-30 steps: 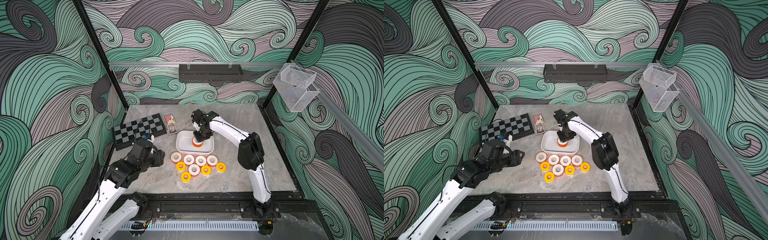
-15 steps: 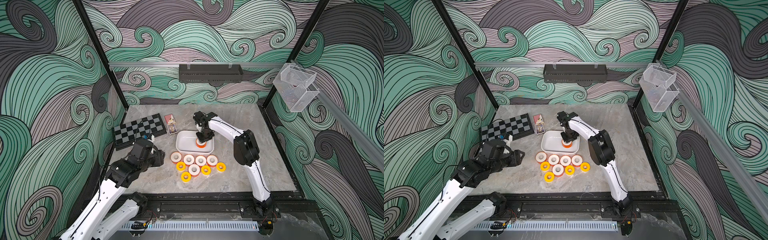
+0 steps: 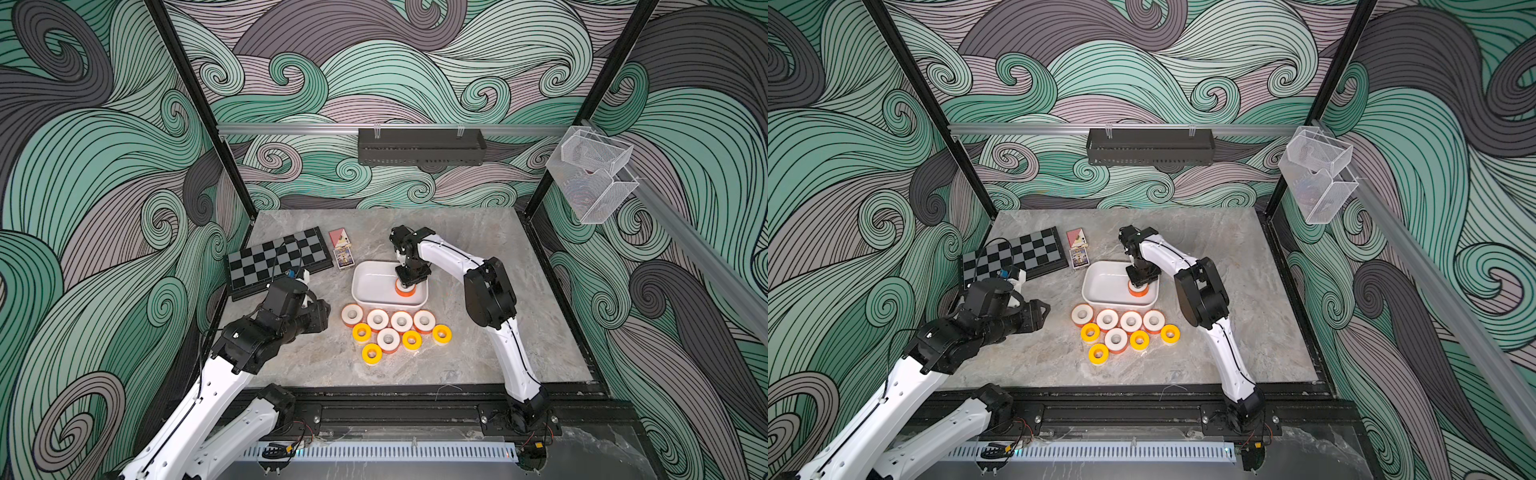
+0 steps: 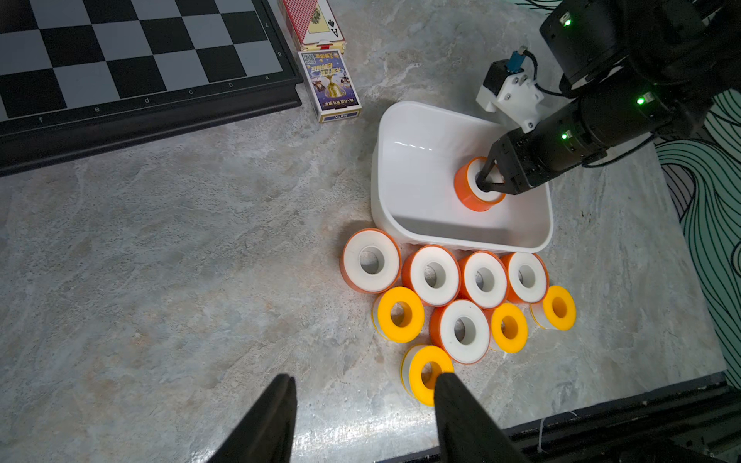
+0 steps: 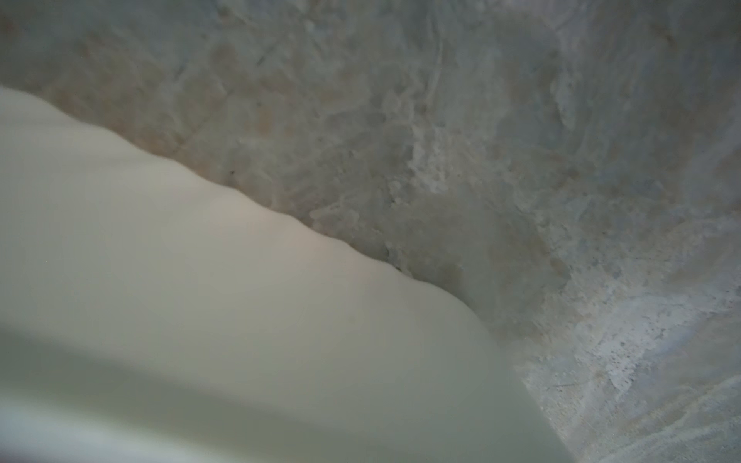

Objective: Put the sealing tape into the storage box
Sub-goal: Place the sealing tape in the storage box, then pick up the sealing tape at the center of the board.

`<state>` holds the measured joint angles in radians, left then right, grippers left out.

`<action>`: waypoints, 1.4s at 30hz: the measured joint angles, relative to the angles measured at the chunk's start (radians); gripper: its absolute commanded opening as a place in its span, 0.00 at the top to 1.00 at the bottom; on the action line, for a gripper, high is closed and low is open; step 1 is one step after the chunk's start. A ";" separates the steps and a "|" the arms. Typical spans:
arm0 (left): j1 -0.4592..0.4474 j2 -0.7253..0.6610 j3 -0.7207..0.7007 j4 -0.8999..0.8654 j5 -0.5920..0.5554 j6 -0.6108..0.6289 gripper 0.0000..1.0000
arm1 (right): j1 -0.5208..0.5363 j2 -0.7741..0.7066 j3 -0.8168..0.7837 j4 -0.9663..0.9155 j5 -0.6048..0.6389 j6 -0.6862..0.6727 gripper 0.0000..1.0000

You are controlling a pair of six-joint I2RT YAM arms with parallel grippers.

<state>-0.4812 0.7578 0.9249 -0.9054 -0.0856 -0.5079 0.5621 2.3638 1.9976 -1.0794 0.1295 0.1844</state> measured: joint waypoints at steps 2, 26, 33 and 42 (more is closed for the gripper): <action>0.000 0.000 0.000 0.000 0.000 0.000 0.39 | 0.000 0.000 -0.005 0.004 0.000 -0.003 0.61; 0.000 0.087 0.000 0.000 -0.010 -0.011 0.41 | -0.001 -0.250 -0.122 0.019 -0.022 -0.018 0.56; 0.000 0.238 -0.019 0.033 -0.002 -0.086 0.42 | -0.001 -0.519 -0.341 0.081 -0.035 -0.002 0.56; 0.000 0.496 -0.077 0.147 0.000 -0.123 0.44 | -0.002 -1.008 -0.869 0.250 -0.033 0.045 0.56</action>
<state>-0.4812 1.2533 0.8482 -0.7582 -0.0853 -0.6308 0.5606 1.3556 1.1286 -0.8295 0.0963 0.2291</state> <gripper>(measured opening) 0.563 0.443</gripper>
